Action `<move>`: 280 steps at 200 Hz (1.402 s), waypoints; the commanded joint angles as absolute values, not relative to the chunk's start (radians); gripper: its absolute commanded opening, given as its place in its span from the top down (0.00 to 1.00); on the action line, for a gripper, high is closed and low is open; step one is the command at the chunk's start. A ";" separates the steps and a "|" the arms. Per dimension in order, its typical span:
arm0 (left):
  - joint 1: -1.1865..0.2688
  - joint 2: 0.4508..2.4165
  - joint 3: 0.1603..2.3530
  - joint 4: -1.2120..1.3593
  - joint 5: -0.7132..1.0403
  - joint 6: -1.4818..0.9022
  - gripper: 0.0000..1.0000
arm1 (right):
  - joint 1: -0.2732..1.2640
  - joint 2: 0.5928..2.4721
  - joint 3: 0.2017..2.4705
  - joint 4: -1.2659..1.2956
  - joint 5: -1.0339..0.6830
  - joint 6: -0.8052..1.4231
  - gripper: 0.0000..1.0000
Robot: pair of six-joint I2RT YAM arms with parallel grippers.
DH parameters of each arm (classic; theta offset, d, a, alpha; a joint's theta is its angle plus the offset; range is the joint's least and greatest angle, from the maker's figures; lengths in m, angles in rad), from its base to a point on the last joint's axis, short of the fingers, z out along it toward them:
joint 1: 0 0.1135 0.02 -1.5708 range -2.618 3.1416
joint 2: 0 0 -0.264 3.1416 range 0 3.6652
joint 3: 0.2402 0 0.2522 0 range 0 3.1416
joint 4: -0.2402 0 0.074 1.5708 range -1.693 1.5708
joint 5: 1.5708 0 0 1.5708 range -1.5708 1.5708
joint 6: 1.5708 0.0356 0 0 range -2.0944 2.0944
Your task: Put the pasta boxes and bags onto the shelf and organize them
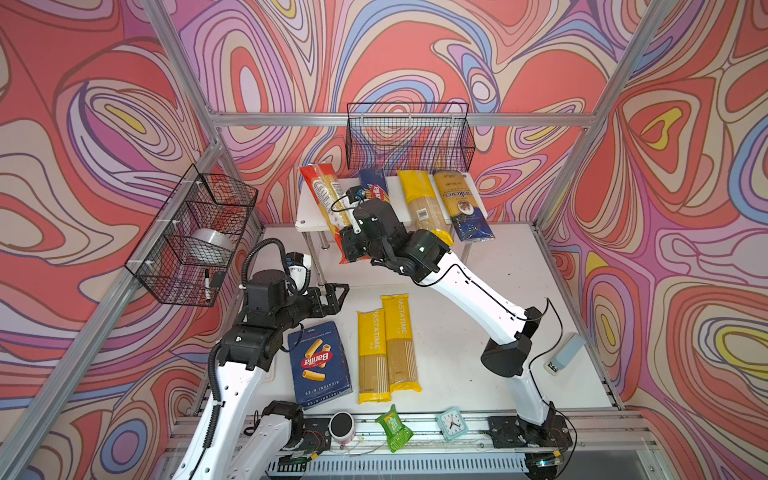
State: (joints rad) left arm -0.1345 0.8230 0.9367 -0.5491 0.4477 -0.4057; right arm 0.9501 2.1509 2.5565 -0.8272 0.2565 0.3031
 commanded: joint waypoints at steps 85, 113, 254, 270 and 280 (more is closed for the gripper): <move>-0.126 0.827 0.948 -0.505 0.483 -0.446 0.00 | 0.894 2.159 2.633 -0.548 0.290 0.302 0.80; -0.126 0.855 0.955 -0.445 0.493 -0.459 0.00 | 0.893 2.142 2.600 -0.537 0.294 0.304 0.70; -0.126 1.014 0.991 -0.170 0.597 -0.592 0.00 | 0.891 2.074 2.462 -0.523 0.299 0.340 0.60; -0.126 1.010 0.991 -0.186 0.585 -0.579 0.00 | 0.891 2.028 2.388 -0.508 0.301 0.345 0.57; -0.126 1.006 0.991 -0.199 0.579 -0.572 0.00 | 0.890 2.000 2.345 -0.500 0.301 0.345 0.56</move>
State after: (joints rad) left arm -0.1310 1.0126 0.9550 -0.2165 0.5945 -0.5766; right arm 0.9474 2.0872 2.4165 -0.6003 0.2150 0.3656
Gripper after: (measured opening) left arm 0.999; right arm 0.432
